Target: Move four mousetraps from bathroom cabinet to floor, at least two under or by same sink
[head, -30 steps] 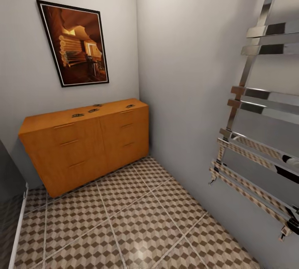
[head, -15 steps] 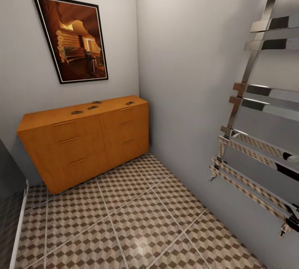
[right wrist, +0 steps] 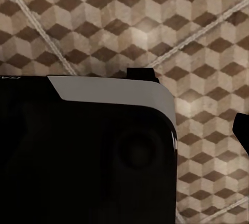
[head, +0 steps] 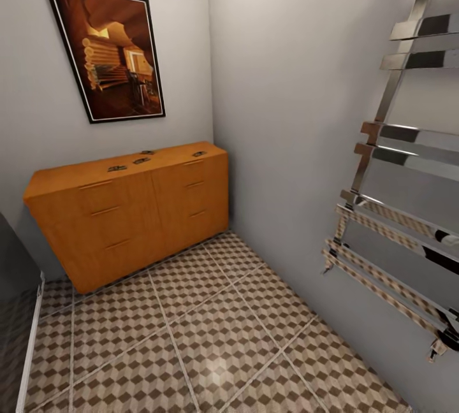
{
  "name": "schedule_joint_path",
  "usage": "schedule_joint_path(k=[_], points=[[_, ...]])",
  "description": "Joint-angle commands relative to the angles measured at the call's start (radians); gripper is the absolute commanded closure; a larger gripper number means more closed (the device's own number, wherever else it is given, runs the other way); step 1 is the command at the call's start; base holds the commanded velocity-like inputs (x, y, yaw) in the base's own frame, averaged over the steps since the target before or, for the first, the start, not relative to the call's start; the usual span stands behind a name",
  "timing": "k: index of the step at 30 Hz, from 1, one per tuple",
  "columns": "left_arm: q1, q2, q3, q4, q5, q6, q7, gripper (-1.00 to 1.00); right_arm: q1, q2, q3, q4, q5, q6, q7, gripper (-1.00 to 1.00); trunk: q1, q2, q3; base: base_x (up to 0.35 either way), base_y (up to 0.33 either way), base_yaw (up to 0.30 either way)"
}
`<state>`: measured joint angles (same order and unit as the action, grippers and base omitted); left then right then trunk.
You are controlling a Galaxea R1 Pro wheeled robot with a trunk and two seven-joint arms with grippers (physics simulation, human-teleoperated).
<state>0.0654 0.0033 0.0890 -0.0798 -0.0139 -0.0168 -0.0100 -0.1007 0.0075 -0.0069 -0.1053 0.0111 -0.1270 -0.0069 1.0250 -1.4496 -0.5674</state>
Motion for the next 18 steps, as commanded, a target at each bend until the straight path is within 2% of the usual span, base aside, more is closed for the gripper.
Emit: schedule_joint_path(k=[1,18], points=[[0.001,0.0,0.008,-0.001,-0.001,-0.001,-0.001,-1.0,-0.001,0.0,-0.001,0.001,0.001,-0.003,-0.001,-1.0,0.0,0.0,-0.002,0.0,0.0,0.0],[0.001,0.0,0.008,-0.001,-0.001,0.0,-0.001,-1.0,-0.001,-0.001,-0.001,0.001,0.001,-0.003,0.0,-1.0,0.0,0.0,-0.029,0.0,0.0,0.0]])
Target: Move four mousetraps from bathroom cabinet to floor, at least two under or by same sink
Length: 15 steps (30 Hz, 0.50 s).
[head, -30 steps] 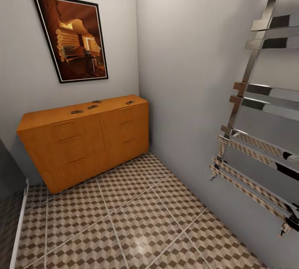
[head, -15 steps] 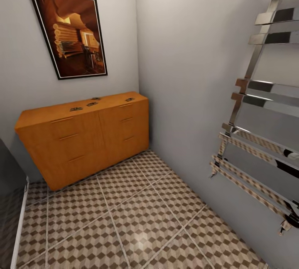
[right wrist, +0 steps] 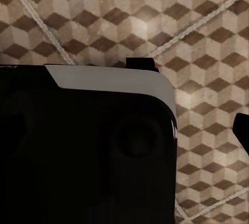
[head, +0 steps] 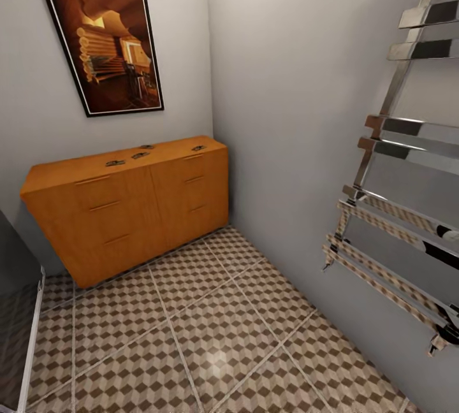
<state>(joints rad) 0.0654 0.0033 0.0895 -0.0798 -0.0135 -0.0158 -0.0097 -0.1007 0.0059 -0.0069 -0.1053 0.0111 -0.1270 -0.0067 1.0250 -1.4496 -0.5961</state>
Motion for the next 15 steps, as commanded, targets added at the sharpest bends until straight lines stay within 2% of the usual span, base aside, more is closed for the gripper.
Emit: schedule_joint_path(k=[1,8,15], points=[[0.001,0.0,0.008,-0.001,-0.002,-0.001,-0.001,-1.0,-0.001,0.0,-0.001,0.001,0.001,-0.003,0.0,-1.0,0.0,0.0,-0.002,0.0,0.0,0.0],[0.001,0.0,0.007,-0.001,-0.002,-0.002,-0.001,-1.0,-0.001,0.0,0.0,0.001,0.008,-0.004,0.0,-1.0,0.0,0.0,-0.013,0.0,0.0,0.0],[0.001,0.0,0.007,-0.001,-0.002,-0.001,-0.001,-1.0,-0.001,0.002,-0.001,0.0,0.059,-0.006,0.001,-1.0,0.0,0.0,-0.025,0.0,0.0,0.039]])
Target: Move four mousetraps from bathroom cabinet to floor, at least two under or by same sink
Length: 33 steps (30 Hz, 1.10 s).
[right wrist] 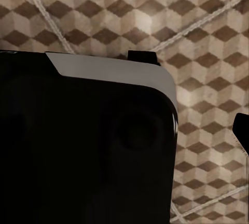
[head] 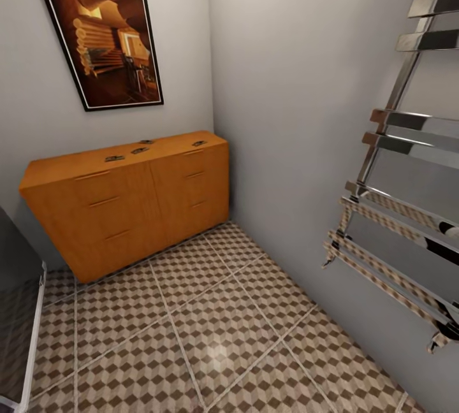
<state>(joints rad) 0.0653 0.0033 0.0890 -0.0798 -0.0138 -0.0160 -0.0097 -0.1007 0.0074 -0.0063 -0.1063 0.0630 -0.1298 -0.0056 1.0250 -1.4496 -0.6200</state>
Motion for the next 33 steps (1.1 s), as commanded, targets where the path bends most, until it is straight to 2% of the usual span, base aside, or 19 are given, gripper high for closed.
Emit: schedule_joint_path(k=[1,12,28,33], points=[[0.001,0.0,0.008,-0.002,-0.001,-0.001,-0.001,-1.0,-0.001,0.0,-0.001,0.001,0.011,-0.003,-0.001,-1.0,0.0,0.0,-0.002,0.0,0.0,0.066],[0.001,0.0,0.008,-0.002,-0.001,-0.002,-0.001,-1.0,-0.001,-0.001,-0.003,-0.004,0.027,-0.004,0.002,-1.0,0.0,0.0,-0.011,0.0,0.0,0.068],[0.001,0.0,0.008,-0.002,-0.001,-0.001,-0.001,-1.0,-0.001,-0.001,-0.003,-0.003,0.028,-0.004,0.002,-1.0,0.0,0.0,-0.011,0.0,0.0,0.275],[0.001,0.0,0.008,-0.002,-0.001,-0.001,-0.001,-1.0,-0.001,-0.003,-0.003,-0.004,0.028,-0.004,0.002,-1.0,0.0,0.0,-0.011,0.012,0.0,0.146]])
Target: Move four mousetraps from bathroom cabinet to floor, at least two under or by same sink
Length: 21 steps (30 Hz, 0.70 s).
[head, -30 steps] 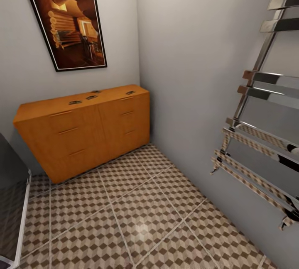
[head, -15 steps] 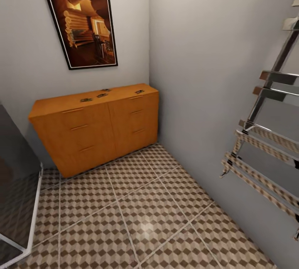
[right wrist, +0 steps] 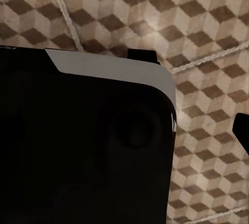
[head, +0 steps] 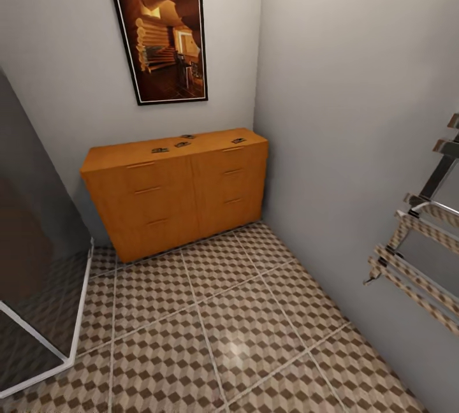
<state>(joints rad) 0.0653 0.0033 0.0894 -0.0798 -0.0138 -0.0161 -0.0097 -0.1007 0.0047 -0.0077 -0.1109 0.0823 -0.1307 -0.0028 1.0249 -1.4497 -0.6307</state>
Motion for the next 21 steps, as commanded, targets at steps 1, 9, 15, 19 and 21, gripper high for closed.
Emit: schedule_joint_path(k=[1,9,15,19,21], points=[[0.001,0.0,0.008,-0.002,-0.001,-0.001,-0.001,-1.0,-0.001,0.0,-0.002,0.001,0.008,-0.003,0.0,-1.0,0.0,0.0,-0.001,0.104,0.0,0.048],[0.001,0.0,0.008,-0.002,-0.001,-0.001,-0.001,-1.0,-0.001,0.0,-0.002,0.001,0.008,-0.003,0.0,-1.0,0.0,0.0,-0.001,0.249,0.0,0.017],[0.001,0.0,0.008,-0.002,-0.001,-0.001,-0.001,-1.0,-0.001,0.0,-0.002,0.001,0.008,-0.003,0.0,-1.0,0.0,0.0,-0.001,0.325,0.0,0.002],[0.001,0.0,0.007,-0.002,-0.001,-0.001,-0.001,-1.0,-0.001,0.001,-0.002,0.0,0.008,-0.003,0.0,-1.0,0.0,0.0,-0.001,0.335,0.0,0.0],[0.001,0.0,0.008,-0.002,-0.001,-0.001,-0.001,-1.0,-0.001,0.0,-0.002,0.0,0.008,-0.003,0.0,-1.0,0.0,0.0,-0.001,0.337,-0.023,0.0]])
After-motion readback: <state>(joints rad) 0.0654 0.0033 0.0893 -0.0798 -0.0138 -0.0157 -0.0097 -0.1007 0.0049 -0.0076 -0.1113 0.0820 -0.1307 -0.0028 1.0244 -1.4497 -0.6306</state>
